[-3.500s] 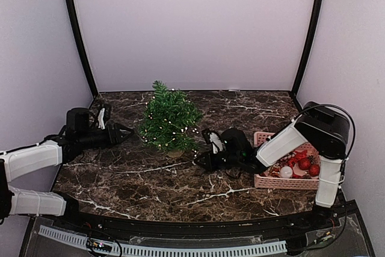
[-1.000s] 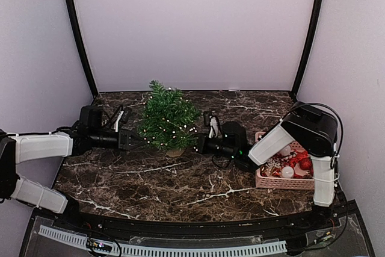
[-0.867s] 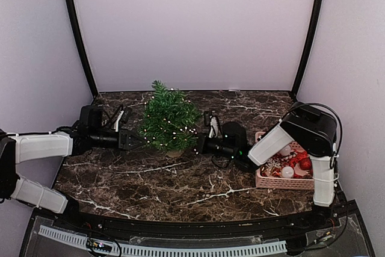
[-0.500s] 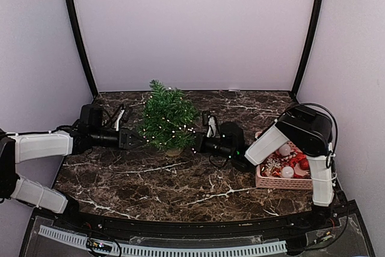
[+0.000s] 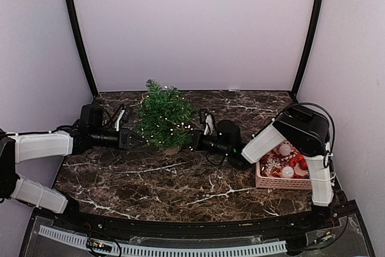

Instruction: Decorate the small christmas tree

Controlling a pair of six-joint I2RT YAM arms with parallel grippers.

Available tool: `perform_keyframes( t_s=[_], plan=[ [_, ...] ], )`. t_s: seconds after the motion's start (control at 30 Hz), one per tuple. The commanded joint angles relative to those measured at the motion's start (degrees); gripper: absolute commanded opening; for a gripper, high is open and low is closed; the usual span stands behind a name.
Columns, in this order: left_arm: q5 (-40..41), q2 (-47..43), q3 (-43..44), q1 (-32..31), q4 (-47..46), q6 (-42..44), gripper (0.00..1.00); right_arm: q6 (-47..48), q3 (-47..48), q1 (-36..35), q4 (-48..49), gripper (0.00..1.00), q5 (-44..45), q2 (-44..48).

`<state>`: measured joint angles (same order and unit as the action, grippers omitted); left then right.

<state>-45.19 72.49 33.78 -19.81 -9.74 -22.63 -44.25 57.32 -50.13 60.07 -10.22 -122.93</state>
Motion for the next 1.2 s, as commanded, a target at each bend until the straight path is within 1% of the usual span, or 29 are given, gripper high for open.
perform_keyframes(
  t_s=[0.0, 0.23, 0.67, 0.87, 1.17],
  plan=[
    [-0.18, -0.12, 1.39, -0.40, 0.68, 1.10, 0.00, 0.21, 2.90, 0.47, 0.58, 0.12, 0.20, -2.04],
    [-0.26, -0.04, 1.40, -0.49, 0.69, 1.19, 0.00, 0.33, 5.02, 0.47, -0.85, 0.13, -0.07, -3.62],
    [-1.61, 0.58, 1.20, -0.58, -0.31, 0.72, 0.00, -0.28, 8.97, 0.47, -1.76, 0.16, -3.17, -5.36],
    [-2.22, 0.81, 1.27, -0.58, -0.75, 0.44, 0.00, -2.06, 10.82, 0.38, 0.24, 0.13, -7.36, -6.63],
    [-3.35, 1.32, 1.29, -0.58, -1.63, 0.05, 0.00, -1.98, 13.01, 0.20, -2.08, 0.13, -6.82, -8.73]
  ],
)
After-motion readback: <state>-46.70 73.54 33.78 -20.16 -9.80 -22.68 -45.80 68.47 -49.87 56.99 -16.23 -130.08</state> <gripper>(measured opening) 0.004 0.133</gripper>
